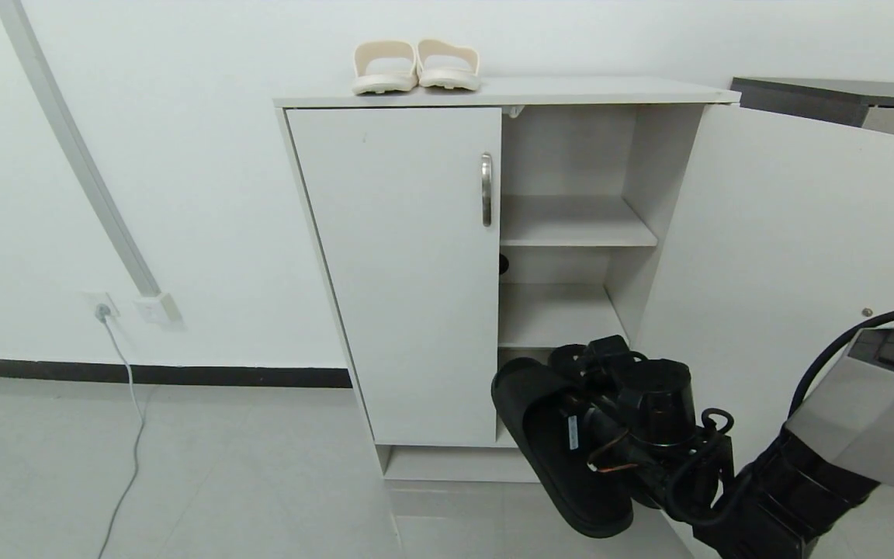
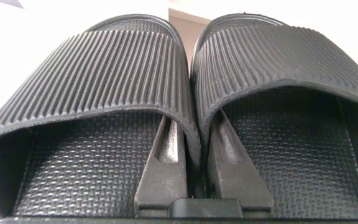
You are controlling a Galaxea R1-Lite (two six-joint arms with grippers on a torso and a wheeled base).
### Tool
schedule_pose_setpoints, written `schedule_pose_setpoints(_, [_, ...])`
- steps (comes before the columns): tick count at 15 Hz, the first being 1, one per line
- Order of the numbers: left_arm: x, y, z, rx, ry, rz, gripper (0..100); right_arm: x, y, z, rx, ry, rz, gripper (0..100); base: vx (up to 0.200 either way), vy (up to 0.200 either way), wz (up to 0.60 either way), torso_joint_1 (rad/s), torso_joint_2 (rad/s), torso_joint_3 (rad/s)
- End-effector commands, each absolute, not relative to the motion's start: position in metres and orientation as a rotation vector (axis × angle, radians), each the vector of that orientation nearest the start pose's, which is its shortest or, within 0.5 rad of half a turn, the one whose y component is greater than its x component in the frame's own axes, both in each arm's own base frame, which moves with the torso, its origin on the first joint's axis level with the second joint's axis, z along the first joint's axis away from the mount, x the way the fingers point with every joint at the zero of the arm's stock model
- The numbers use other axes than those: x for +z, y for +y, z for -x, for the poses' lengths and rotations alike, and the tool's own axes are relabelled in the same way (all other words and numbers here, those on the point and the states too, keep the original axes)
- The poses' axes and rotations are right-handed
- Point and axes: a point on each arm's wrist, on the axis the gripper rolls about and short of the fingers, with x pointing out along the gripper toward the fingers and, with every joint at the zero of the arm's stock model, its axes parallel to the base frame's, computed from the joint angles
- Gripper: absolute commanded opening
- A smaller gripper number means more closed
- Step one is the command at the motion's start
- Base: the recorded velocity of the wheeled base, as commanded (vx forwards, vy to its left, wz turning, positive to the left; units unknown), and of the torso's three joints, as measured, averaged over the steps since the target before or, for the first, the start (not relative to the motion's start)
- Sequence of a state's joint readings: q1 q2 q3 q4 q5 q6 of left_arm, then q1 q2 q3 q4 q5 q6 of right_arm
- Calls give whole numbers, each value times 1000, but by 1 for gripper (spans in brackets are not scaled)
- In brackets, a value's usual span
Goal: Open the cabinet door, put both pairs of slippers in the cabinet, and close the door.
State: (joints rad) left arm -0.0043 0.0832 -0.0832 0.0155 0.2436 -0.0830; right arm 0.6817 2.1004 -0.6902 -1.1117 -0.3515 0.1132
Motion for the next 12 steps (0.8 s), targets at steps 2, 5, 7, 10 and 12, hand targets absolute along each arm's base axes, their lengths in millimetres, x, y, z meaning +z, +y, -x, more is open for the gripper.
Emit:
schedule_pose_setpoints(2, [80, 2, 23, 116, -43, 51, 0, 70, 215, -277, 314, 275, 34, 0, 0, 0, 0, 0, 0, 0])
schedule_pose_setpoints(5, [75, 0, 23, -15, 1, -12, 0, 70, 216, -277, 314, 274, 34, 0, 0, 0, 0, 0, 0, 0])
schedule_pose_setpoints(7, [75, -1, 23, -18, 1, -14, 0, 72, 216, -279, 313, 266, 29, 0, 0, 0, 0, 0, 0, 0])
schedule_pose_setpoints(10, [75, -1, 23, -18, 2, -3, 0, 76, 225, -292, 220, 237, 29, 0, 0, 0, 0, 0, 0, 0])
schedule_pose_setpoints(12, [75, -1, 23, -20, 2, -2, 0, 88, 236, -309, 57, 210, 0, 0, 0, 0, 0, 0, 0, 0])
